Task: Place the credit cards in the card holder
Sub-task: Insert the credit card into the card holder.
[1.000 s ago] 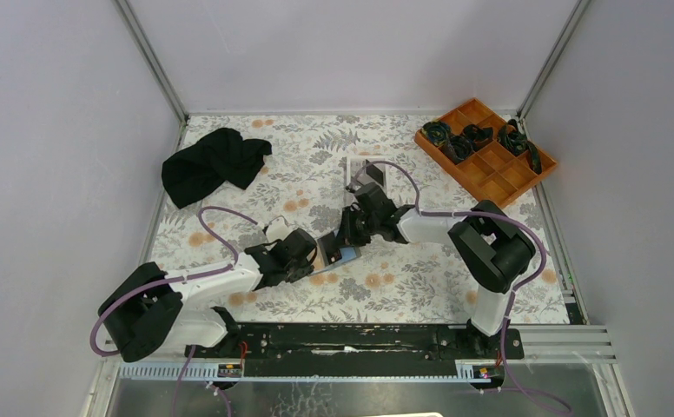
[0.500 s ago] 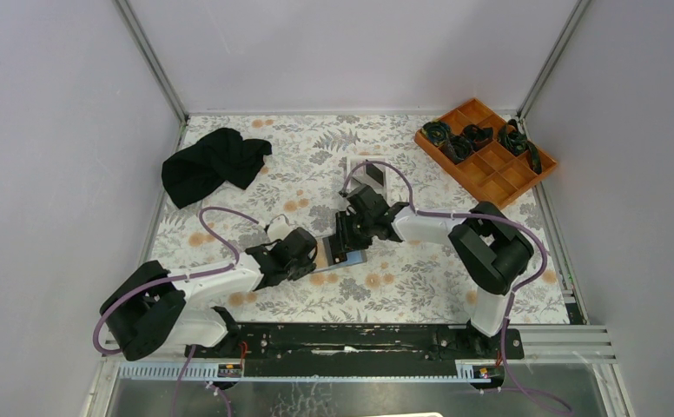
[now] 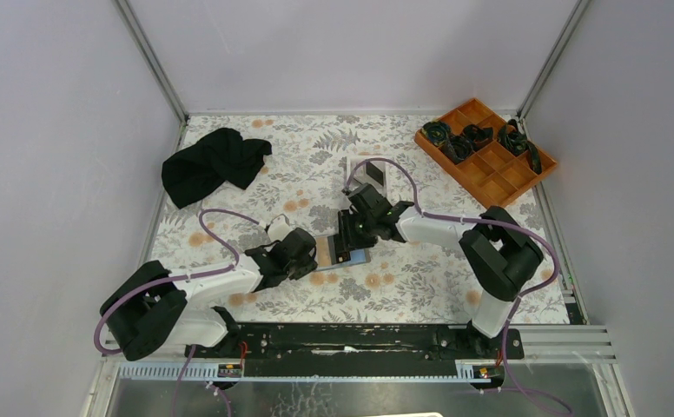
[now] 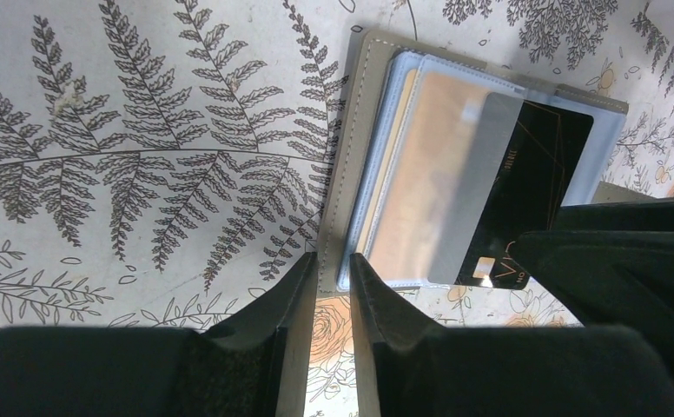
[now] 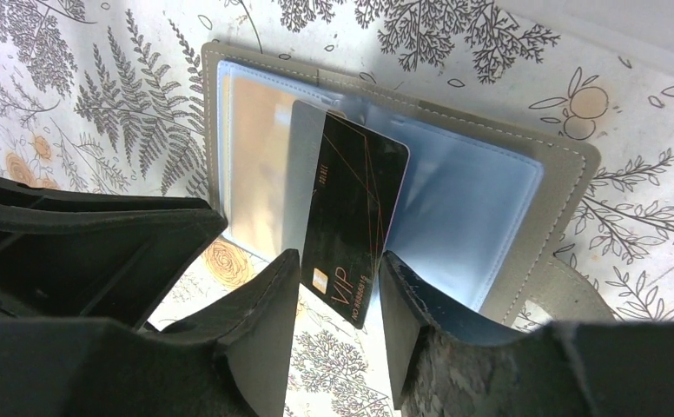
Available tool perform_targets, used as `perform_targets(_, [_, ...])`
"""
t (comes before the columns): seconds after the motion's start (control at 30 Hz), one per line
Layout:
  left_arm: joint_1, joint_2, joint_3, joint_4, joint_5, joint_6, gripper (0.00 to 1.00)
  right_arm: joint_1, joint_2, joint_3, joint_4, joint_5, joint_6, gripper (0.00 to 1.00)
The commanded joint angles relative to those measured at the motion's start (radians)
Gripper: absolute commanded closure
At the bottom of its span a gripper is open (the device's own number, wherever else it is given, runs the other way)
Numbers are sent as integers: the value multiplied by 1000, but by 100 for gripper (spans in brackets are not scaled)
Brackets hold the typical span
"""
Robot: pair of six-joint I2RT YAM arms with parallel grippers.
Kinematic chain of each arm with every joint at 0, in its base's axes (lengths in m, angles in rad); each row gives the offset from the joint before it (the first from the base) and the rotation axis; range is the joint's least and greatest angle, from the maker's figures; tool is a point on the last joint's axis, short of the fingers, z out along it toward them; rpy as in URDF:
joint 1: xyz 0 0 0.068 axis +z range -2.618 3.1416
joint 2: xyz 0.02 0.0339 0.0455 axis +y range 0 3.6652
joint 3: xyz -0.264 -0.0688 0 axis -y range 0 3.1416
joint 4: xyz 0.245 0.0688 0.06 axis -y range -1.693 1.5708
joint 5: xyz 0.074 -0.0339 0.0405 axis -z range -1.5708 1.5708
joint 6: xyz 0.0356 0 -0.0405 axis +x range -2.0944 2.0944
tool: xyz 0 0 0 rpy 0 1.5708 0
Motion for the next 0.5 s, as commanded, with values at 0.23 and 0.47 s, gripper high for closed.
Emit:
perform_targets(0.23, [7, 18, -33, -31, 12, 5, 73, 10, -70, 7, -2, 98, -17, 59])
perform_targets(0.47, [10, 16, -38, -34, 17, 7, 73, 10, -91, -5, 5, 157, -10, 79])
